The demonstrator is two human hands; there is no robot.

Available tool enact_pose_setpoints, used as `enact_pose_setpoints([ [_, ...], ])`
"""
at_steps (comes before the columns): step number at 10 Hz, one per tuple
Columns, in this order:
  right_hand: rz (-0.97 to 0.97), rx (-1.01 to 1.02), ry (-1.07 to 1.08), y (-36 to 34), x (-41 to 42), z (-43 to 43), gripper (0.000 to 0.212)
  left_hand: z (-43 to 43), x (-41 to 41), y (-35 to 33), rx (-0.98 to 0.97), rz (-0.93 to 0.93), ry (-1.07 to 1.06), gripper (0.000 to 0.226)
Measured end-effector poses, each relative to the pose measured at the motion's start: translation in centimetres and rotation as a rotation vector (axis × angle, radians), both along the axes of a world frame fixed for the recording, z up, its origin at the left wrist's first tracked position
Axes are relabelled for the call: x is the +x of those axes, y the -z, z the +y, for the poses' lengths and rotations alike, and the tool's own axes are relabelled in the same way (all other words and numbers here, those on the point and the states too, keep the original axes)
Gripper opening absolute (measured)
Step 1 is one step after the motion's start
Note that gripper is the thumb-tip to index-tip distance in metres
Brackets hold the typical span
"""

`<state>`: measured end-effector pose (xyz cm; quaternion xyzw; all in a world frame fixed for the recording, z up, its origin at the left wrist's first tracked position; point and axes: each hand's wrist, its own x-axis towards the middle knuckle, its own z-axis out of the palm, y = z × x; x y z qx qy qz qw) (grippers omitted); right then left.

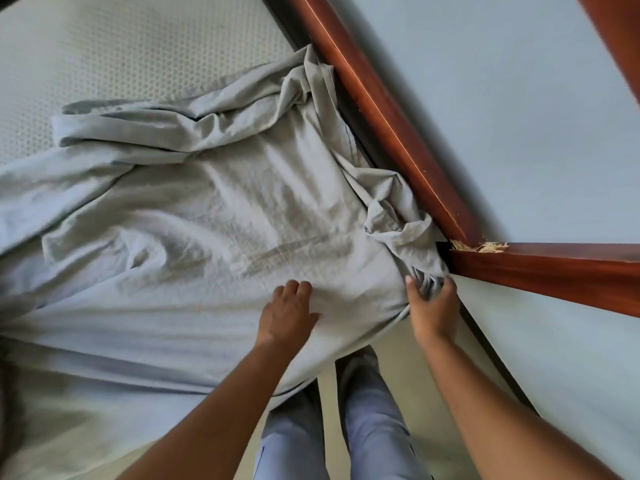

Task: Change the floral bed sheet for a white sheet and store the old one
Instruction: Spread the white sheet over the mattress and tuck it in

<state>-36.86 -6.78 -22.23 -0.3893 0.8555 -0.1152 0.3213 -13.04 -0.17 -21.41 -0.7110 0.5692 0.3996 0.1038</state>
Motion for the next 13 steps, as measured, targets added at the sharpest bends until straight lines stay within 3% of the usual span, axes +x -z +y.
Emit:
enact_pose_setpoints([
  [1, -0.069, 0.007, 0.126, 0.9, 0.8, -2.6, 0.058, -1.2, 0.5, 0.8, 0.045, -0.007, -0.014, 0.052],
  [2, -0.053, 0.113, 0.345, 2.7, -1.6, -4.1, 0.027, -1.2, 0.9, 1.7, 0.062, 0.009, -0.04, 0.039],
  [3, -0.056, 0.283, 0.312, 1.8, -4.6, -2.0, 0.02, -0.7, 0.9, 2.1, 0.029, -0.009, -0.014, 0.027],
  [4, -0.018, 0.415, 0.098, -0.4, -5.6, 0.5, 0.023, -0.5, 0.7, 2.1, 0.003, -0.031, 0.022, 0.025],
  [5, -0.112, 0.474, 0.331, 3.3, -5.0, 1.2, 0.022, -0.3, 0.5, 2.1, 0.009, -0.032, 0.026, 0.026],
  [6, 0.012, 0.444, 0.32, 1.8, -1.1, 0.7, 0.061, -0.3, 0.3, 2.1, 0.009, -0.015, 0.002, 0.037],
  [7, 0.123, 0.102, -0.224, -1.0, 3.5, 1.6, 0.08, -0.5, 0.0, 2.2, 0.002, -0.03, 0.007, 0.034],
  [8, 0.087, 0.054, -0.714, -0.8, 4.0, 1.8, 0.071, -0.5, -0.1, 2.4, -0.055, -0.063, 0.047, 0.023],
  [9, 0.126, 0.116, -0.61, 1.0, 2.5, 0.1, 0.057, -0.3, -0.3, 2.6, -0.058, -0.046, 0.09, 0.019],
  [11, 0.214, 0.176, -0.4, 0.1, 4.0, -2.2, 0.064, -0.8, 0.4, 1.5, 0.308, 0.166, 0.318, 0.023],
  [12, 0.291, 0.267, -0.329, -1.5, 6.0, -4.8, 0.059, -1.4, 0.8, 1.0, 0.37, 0.202, 0.357, 0.024],
  [13, 0.342, -0.047, -0.706, -3.8, 9.1, -7.4, 0.047, -3.2, 1.5, 0.1, 0.237, 0.249, 0.136, 0.025],
])
